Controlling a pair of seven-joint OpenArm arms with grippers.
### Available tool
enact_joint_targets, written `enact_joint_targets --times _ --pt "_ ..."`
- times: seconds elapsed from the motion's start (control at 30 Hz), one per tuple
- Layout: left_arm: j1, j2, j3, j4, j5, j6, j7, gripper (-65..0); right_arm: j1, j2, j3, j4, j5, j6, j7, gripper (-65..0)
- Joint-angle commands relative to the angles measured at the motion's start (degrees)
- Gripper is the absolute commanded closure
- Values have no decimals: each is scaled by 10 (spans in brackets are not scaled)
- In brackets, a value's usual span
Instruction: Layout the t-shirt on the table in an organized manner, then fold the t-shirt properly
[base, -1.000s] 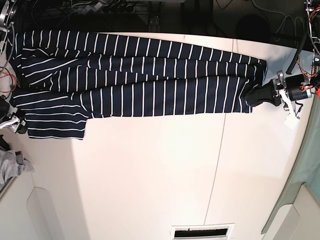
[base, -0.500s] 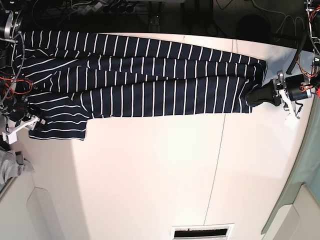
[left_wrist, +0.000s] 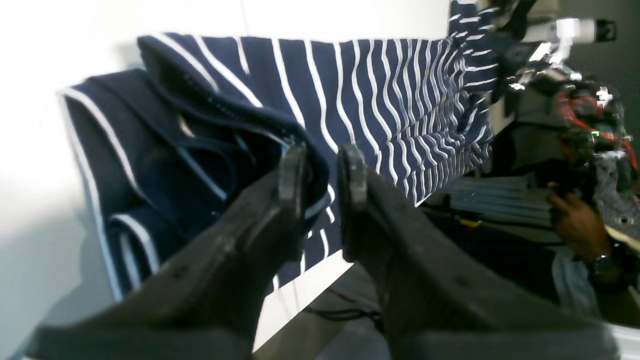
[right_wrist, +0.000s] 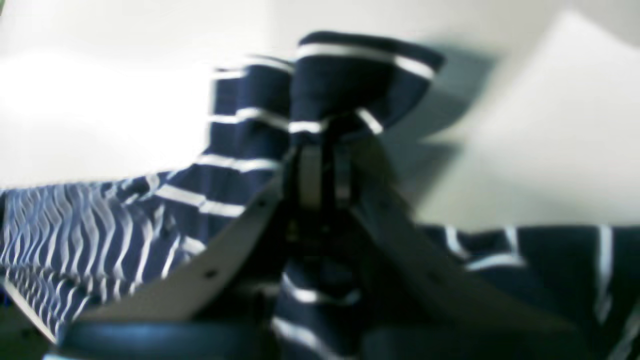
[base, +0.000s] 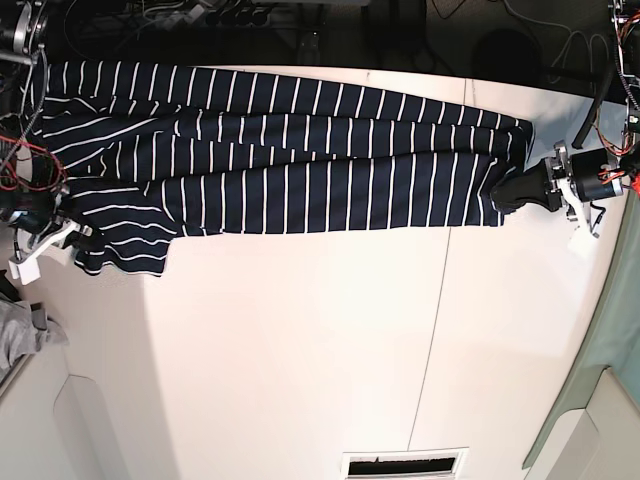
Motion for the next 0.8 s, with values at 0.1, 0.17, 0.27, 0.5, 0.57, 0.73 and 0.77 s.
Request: enact_joint_targets --times 0.1,0.17,0.27,0.5,0.57,0.73,0.77 --pt "-8 -14 -4 8 1 -5 -8 -138 -77 25 53 118 56 8 -22 0" --pt "-8 -14 -4 8 0 -5 -8 -138 -119 24 82 174 76 9 -35 0" --pt "-8 -14 -4 8 0 -5 -8 -138 -177 25 120 249 98 9 -42 0" --pt "-8 -14 -4 8 -1 -5 -8 -138 -273 23 143 332 104 9 -49 0" --pt "-8 -14 -4 8 -1 -5 -8 -138 -290 18 143 332 103 8 -49 0" --pt "-8 -14 -4 8 -1 -5 -8 -138 -323 2 143 332 100 7 -46 0" --pt "-8 -14 -4 8 -2 -5 -8 -138 -326 -1 143 331 98 7 -46 0"
